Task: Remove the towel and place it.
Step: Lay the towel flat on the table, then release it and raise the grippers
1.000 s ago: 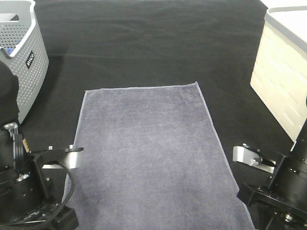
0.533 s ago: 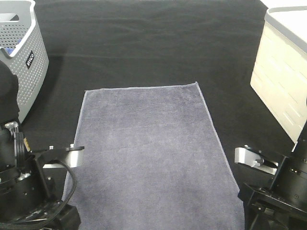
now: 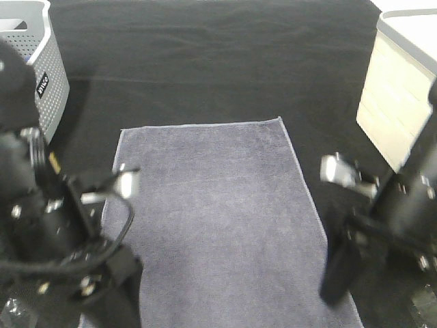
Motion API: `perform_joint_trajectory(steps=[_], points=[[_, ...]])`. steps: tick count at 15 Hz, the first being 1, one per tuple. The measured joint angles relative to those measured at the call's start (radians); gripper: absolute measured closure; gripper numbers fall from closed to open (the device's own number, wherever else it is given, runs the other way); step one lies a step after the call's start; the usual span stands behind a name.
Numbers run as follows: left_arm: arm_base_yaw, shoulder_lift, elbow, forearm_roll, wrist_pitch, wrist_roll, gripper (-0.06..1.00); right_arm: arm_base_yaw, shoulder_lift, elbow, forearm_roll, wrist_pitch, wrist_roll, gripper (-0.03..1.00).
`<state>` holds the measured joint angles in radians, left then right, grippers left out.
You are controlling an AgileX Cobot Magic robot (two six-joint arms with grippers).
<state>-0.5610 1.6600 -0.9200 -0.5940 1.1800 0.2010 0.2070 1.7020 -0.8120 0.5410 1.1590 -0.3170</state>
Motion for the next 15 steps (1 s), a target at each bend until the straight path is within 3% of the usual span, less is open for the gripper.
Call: perform_joint_trajectory(steps=[4,5,6,9,12,15], points=[[0.05,0.001,-0.163,0.101,0.004,0.003,0.11,-0.003,-0.005,-0.227,-0.015,-0.005,0.037,0.23],[0.088,0.007,-0.207,0.123,0.003,0.003,0.11,-0.016,0.002,-0.3,-0.022,-0.006,0.05,0.23],[0.182,0.048,-0.31,0.174,-0.017,0.003,0.11,-0.061,0.037,-0.427,-0.023,0.005,0.058,0.23],[0.281,0.168,-0.482,0.241,-0.061,-0.002,0.11,-0.116,0.121,-0.599,-0.041,0.004,0.094,0.2],[0.326,0.321,-0.658,0.255,-0.067,-0.027,0.09,-0.118,0.202,-0.723,-0.11,-0.003,0.103,0.07],[0.346,0.46,-0.815,0.273,-0.089,-0.054,0.08,-0.118,0.335,-0.885,-0.172,-0.008,0.102,0.05]])
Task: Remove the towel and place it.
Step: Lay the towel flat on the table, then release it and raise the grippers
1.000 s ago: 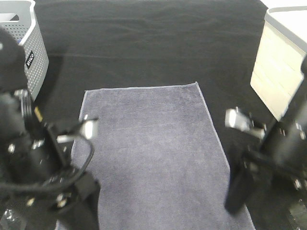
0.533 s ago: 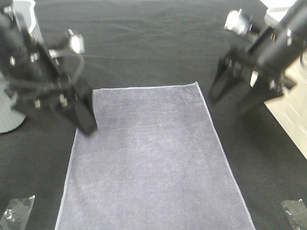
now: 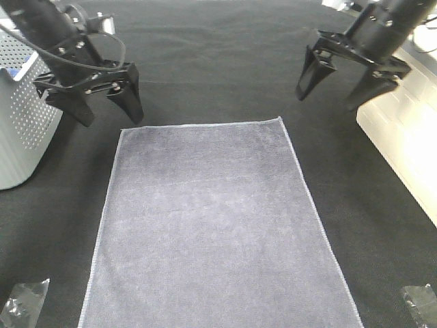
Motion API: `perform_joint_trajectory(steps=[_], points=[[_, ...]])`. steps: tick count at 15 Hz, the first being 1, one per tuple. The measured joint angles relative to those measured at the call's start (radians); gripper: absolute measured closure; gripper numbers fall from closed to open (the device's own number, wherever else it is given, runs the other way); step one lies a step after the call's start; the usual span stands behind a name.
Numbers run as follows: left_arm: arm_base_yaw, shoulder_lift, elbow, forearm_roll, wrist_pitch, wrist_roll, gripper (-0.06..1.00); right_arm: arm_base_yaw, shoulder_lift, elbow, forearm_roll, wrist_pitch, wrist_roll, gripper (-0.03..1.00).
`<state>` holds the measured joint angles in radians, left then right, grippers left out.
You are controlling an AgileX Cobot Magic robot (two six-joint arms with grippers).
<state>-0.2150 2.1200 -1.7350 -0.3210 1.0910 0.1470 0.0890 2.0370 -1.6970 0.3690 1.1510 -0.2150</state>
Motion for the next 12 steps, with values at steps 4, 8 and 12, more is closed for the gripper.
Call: perform_joint_trajectory(steps=[4,8,12], points=[[0.068,0.121,-0.13,0.025,0.001,-0.027,0.08,0.0,0.191,-0.236,-0.007,0.043,-0.014,0.05],[0.109,0.206,-0.188,-0.025,-0.001,0.031,0.08,0.0,0.309,-0.348,-0.007,0.049,-0.027,0.05],[0.109,0.284,-0.214,-0.036,-0.032,0.034,0.08,0.0,0.358,-0.352,-0.005,-0.033,-0.027,0.05]])
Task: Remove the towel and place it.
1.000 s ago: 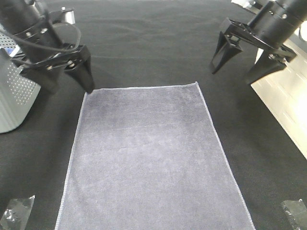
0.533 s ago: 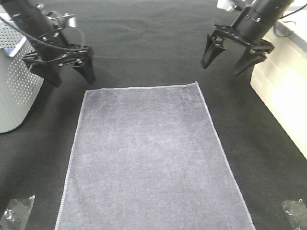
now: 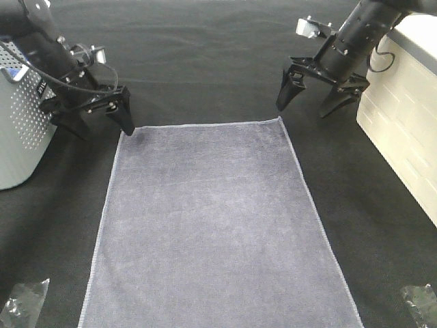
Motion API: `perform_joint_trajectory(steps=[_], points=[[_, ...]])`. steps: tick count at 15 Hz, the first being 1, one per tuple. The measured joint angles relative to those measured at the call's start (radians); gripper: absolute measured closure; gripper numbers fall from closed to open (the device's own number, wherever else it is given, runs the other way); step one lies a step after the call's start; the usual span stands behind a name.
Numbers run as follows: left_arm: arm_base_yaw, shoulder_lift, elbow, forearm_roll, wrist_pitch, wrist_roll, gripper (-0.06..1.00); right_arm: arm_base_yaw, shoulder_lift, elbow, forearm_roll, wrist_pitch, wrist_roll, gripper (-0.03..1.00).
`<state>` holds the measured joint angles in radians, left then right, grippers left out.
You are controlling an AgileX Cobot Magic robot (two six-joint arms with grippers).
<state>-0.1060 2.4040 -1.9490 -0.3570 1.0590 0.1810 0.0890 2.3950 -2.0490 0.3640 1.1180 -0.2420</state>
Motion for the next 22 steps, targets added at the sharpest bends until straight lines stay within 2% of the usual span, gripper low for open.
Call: perform_joint_trajectory(steps=[7,14,18,22], points=[[0.0,0.005,0.0,0.001,-0.104,0.0,0.08,0.0,0.102,-0.003,-0.001,-0.114,-0.001,0.05],[0.001,0.061,-0.015,-0.032,-0.126,0.0,0.09,0.0,0.109,-0.008,-0.002,-0.117,-0.009,0.05],[0.001,0.063,-0.016,-0.034,-0.13,0.0,0.14,0.0,0.109,-0.008,0.017,-0.122,-0.009,0.05],[-0.068,0.068,-0.016,-0.035,-0.198,0.004,0.19,0.053,0.115,-0.009,0.033,-0.191,-0.038,0.05]])
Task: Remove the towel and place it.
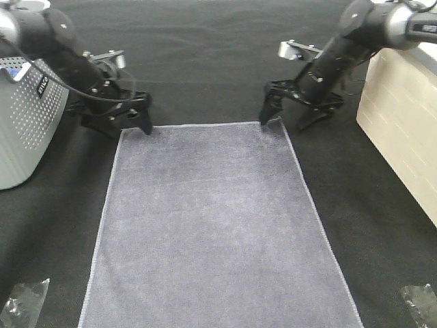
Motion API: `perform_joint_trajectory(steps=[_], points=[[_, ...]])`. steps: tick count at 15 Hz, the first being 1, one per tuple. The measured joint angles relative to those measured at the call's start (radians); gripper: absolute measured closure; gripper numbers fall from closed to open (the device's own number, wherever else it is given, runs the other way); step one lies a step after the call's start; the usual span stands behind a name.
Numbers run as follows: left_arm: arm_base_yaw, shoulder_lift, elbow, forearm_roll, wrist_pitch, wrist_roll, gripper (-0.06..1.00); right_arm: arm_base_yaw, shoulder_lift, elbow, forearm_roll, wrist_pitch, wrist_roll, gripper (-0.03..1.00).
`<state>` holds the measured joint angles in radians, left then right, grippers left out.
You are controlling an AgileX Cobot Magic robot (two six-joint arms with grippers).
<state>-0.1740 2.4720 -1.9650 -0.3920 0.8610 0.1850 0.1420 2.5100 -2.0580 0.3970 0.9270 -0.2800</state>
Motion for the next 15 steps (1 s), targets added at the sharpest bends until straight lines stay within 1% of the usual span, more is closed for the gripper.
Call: perform_joint_trajectory(steps=[3,5,6,8,9,11,12,15], points=[[-0.043,0.006,-0.002,-0.009,-0.026,0.0,0.2,0.065,0.003,0.0,-0.023,-0.043,-0.008,0.06],[-0.049,0.008,-0.002,-0.014,-0.029,0.0,0.2,0.075,0.003,0.0,-0.043,-0.045,-0.014,0.08],[-0.049,0.008,-0.002,-0.015,-0.029,0.0,0.2,0.077,0.003,0.0,-0.057,-0.045,-0.014,0.11],[-0.049,0.008,-0.002,-0.016,-0.03,0.0,0.24,0.078,0.003,0.0,-0.093,-0.042,-0.014,0.18],[-0.049,0.01,-0.002,-0.016,-0.031,0.0,0.29,0.078,0.003,0.0,-0.103,-0.036,-0.014,0.23],[-0.049,0.013,-0.002,-0.017,-0.029,0.0,0.4,0.078,0.004,0.0,-0.114,-0.027,-0.014,0.32],[-0.049,0.014,-0.002,-0.022,-0.024,0.0,0.49,0.078,0.004,0.0,-0.114,-0.024,-0.014,0.37],[-0.049,0.018,-0.002,-0.023,-0.008,0.0,0.77,0.078,0.009,0.0,-0.118,-0.019,-0.014,0.6]])
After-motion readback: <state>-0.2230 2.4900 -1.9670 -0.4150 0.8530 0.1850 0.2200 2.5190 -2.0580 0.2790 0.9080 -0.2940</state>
